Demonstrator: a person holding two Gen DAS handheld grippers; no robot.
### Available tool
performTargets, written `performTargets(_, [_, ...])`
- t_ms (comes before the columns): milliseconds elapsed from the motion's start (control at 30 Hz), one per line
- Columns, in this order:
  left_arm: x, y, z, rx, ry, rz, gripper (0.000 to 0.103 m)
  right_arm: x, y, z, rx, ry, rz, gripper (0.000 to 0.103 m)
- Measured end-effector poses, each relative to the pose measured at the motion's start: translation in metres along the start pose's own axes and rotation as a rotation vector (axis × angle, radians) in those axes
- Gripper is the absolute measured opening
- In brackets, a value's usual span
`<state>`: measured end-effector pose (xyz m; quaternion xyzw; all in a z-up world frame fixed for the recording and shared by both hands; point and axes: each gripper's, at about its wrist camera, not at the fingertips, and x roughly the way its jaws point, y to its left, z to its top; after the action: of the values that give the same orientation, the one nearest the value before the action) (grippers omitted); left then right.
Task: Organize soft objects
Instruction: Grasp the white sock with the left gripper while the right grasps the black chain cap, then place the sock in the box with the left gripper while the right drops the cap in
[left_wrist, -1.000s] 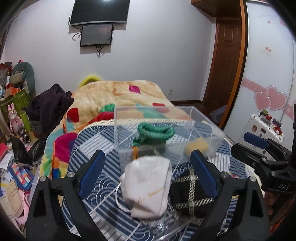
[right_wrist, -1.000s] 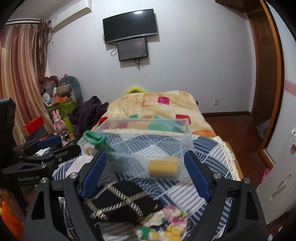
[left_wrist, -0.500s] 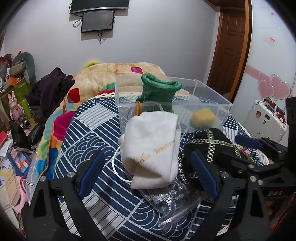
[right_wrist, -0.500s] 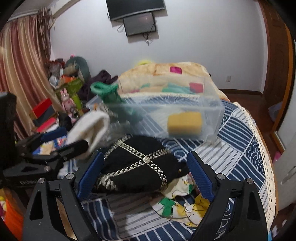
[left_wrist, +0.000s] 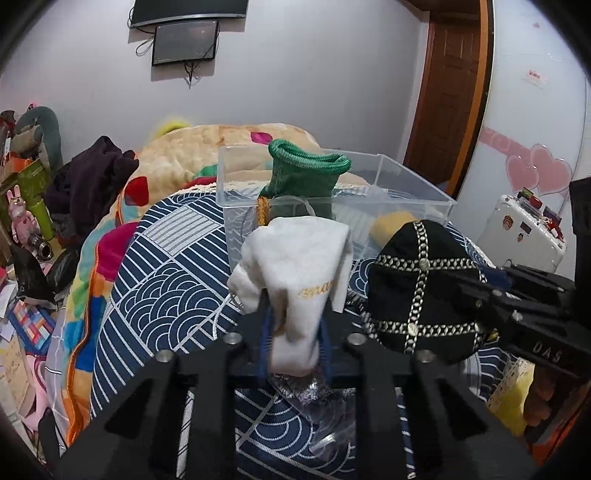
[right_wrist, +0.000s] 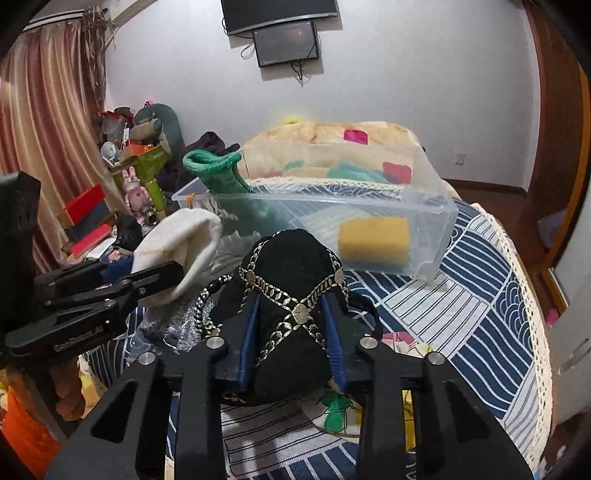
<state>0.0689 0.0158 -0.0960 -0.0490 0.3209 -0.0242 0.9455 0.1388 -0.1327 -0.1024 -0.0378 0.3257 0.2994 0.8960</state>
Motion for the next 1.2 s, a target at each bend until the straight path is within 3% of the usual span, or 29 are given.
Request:
performTargets(267, [-0.028,0.005,0.007,-0.016,-0.059,-0.01,0.013,-0.015,-0.009,0.008,0.022,-0.054,-0.007,0.029])
performTargets(567, [-0.055,0.007,0.039,0.0,-0.15,-0.012,0.012,-0.035,-0.017,0.02,0.052,-0.129,-0.029,0.029])
performTargets(967, [-0.042,0.0,0.093,0.031,-0.214,0.025,0.012,-0.044,-0.029,0.054,0.068,-0.22,-0.1,0.029])
performTargets(1200, [-0.016,0.0,0.114,0.032,-0.198,0.05,0.012,-0.033,-0.04,0.071,0.084,-0.242,-0.171,0.029])
